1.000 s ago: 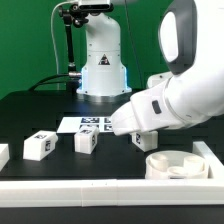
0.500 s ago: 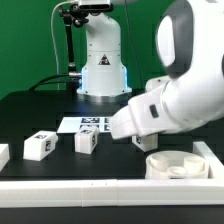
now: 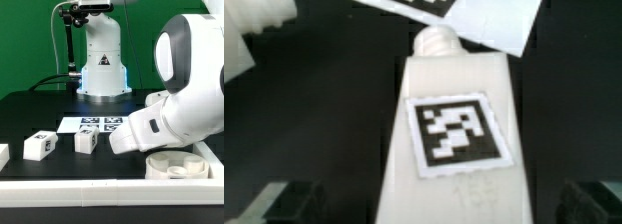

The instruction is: Assemble stool

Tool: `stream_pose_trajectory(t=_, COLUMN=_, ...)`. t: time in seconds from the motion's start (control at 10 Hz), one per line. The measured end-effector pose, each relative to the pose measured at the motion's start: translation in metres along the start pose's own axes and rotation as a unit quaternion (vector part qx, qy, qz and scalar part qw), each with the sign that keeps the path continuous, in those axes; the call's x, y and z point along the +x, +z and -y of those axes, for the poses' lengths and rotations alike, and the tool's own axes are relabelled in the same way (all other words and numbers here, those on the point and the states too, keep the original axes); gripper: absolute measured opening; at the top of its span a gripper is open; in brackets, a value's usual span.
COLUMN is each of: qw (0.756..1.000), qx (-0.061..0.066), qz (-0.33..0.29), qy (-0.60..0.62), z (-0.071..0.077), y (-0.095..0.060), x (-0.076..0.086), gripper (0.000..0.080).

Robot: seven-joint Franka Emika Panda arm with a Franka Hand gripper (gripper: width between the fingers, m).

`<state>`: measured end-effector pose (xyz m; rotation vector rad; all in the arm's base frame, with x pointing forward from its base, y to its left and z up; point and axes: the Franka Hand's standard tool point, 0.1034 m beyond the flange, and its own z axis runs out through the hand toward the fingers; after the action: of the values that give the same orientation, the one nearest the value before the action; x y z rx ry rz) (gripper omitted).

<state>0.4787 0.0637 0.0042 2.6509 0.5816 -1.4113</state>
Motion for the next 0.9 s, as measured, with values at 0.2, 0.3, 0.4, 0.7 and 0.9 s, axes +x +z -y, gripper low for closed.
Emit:
stream_pose_trajectory(t=0.2, qw=1.000, qx=-0.001, qz=-0.008, qy=-0.002, z=0.0001, y=0.0020, x=0.0012, gripper=0.0619)
stream_pose_trajectory(t=0.3, qw=1.000, qx=-0.002, qz=-0.008, qy=-0.003, z=0.0007, y=0.0031, x=0.0011, gripper=0.0619)
stream_pose_trajectory(t=0.4, qw=1.000, qx=-0.002, qz=-0.008, qy=-0.003, z=0.0008, y=0.0030, x=0.0011, gripper=0.0446)
stream_pose_trajectory(t=0.7, qw=1.000, qx=-0.002, qz=-0.008, qy=-0.003, z=0.0008, y=0.0029, x=0.0008, gripper=0.0327)
stream_pose_trajectory(t=0.9, qw=1.000, qx=0.001, qz=-0.007, qy=-0.003, z=0.0018, y=0.0020, x=0.0000, gripper=0.0327)
